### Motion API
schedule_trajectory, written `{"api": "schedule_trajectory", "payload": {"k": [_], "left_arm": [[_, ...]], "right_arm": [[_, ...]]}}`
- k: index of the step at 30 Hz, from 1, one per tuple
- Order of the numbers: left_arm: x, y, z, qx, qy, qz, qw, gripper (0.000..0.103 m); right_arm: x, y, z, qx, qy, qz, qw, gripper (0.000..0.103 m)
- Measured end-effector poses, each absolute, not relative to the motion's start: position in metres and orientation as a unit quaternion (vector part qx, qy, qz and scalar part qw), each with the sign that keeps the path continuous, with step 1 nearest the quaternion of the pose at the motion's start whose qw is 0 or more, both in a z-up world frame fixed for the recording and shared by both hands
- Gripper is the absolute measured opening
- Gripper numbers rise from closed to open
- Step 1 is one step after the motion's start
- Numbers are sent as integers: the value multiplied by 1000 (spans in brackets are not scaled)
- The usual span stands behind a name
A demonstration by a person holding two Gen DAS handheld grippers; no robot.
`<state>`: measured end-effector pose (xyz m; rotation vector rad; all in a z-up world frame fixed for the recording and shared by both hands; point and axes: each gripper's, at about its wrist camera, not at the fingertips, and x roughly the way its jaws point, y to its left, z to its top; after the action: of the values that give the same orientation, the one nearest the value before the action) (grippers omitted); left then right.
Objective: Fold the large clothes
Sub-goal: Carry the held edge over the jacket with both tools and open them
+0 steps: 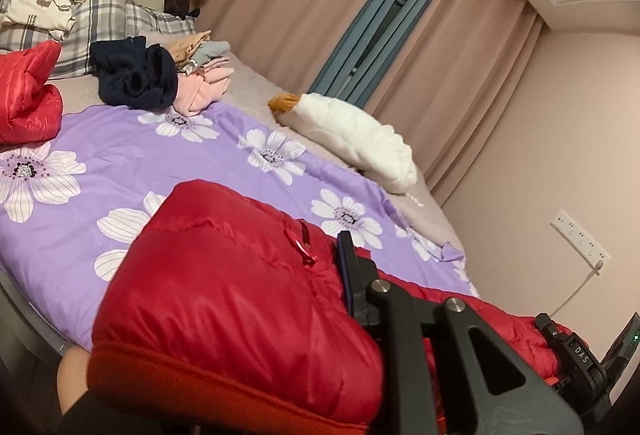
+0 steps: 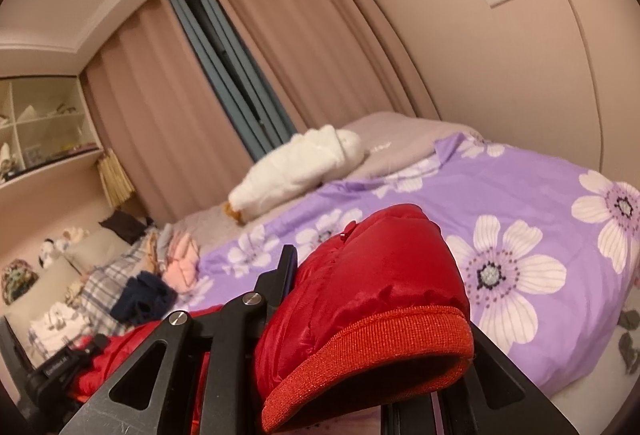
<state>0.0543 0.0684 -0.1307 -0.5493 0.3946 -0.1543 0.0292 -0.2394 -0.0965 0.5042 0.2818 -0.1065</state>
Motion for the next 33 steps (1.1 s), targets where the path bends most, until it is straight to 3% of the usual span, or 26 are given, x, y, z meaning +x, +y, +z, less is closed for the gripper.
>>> {"api": "schedule_trajectory", "payload": {"k": [33], "left_arm": [[135,57,-171,-257,244,-63,933,20]], "right_arm": [[86,-241,-128,244,203,-74,945,18]]}}
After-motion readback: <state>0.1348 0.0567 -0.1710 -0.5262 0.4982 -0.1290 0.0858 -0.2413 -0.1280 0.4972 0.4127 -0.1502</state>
